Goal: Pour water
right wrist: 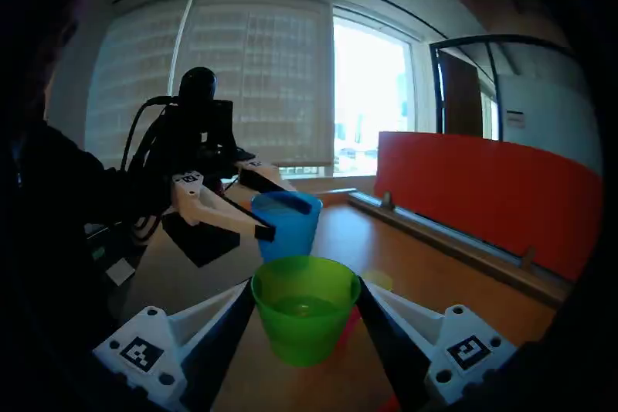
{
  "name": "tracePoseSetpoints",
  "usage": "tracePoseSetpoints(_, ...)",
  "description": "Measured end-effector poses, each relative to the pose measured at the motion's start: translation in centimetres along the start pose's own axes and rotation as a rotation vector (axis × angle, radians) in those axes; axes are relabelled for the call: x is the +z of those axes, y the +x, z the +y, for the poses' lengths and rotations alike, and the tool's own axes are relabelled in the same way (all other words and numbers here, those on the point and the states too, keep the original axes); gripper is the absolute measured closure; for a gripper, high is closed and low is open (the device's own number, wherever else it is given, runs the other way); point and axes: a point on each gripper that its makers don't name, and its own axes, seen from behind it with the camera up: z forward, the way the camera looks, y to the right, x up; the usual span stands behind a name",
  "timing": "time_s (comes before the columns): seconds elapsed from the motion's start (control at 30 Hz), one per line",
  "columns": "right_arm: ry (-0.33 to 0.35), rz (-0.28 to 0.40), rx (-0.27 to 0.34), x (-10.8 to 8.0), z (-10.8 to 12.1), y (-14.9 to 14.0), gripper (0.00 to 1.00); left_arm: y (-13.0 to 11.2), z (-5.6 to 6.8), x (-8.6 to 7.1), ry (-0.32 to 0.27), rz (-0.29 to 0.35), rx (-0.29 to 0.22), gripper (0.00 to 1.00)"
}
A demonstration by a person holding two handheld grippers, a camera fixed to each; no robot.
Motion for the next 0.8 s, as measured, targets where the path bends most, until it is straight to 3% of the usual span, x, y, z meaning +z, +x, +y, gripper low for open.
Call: tracePoseSetpoints(0.8, 0.009, -0.143, -0.007, -0.7, 0.6, -4.6, 0.07, -7.6, 3.3, 1.7, -0.080, -0.198, 0.091, 0.11)
